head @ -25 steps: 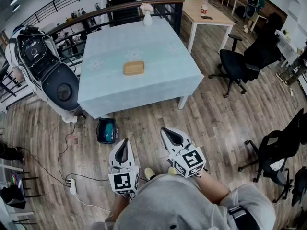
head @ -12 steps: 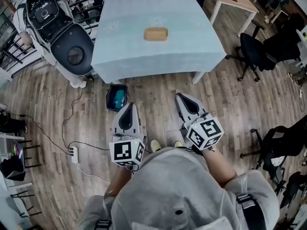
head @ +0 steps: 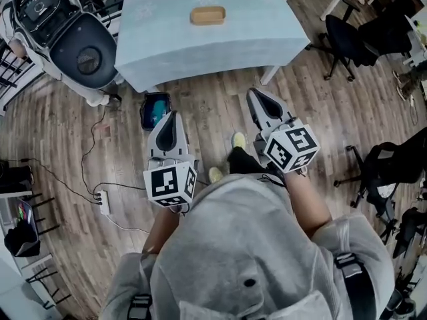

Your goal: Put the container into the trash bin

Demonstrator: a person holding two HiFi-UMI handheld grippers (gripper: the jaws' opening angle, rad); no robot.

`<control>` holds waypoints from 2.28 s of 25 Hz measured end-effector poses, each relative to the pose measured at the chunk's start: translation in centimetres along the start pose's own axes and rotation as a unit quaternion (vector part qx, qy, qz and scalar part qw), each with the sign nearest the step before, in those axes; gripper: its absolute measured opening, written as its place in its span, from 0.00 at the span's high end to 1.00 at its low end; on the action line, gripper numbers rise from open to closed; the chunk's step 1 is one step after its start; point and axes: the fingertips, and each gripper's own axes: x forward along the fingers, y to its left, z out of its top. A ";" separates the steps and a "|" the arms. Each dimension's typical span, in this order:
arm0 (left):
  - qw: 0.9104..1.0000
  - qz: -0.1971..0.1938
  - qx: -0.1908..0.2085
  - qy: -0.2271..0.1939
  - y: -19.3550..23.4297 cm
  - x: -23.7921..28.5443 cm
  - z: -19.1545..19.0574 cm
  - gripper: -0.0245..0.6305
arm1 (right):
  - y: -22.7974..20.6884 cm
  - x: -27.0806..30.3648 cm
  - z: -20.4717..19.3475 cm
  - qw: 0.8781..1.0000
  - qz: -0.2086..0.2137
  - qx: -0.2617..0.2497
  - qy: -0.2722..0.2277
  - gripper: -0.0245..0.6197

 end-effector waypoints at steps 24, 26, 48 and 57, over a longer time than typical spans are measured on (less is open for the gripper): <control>1.000 -0.012 0.004 0.021 0.5 4.3 -1.7 0.93 | -2.1 4.1 -1.4 0.998 0.036 -0.040 0.015 0.92; 1.000 -0.014 0.007 0.026 0.4 5.5 -1.7 0.93 | -2.8 4.9 -1.5 0.998 0.041 -0.040 0.017 0.92; 0.996 -0.028 0.016 0.087 1.9 20.7 -3.8 0.93 | -13.6 16.7 -2.3 0.997 0.023 -0.021 0.069 0.92; 0.995 -0.018 0.015 0.097 2.9 26.0 -3.6 0.93 | -16.5 20.6 -2.2 0.996 0.039 -0.023 0.082 0.92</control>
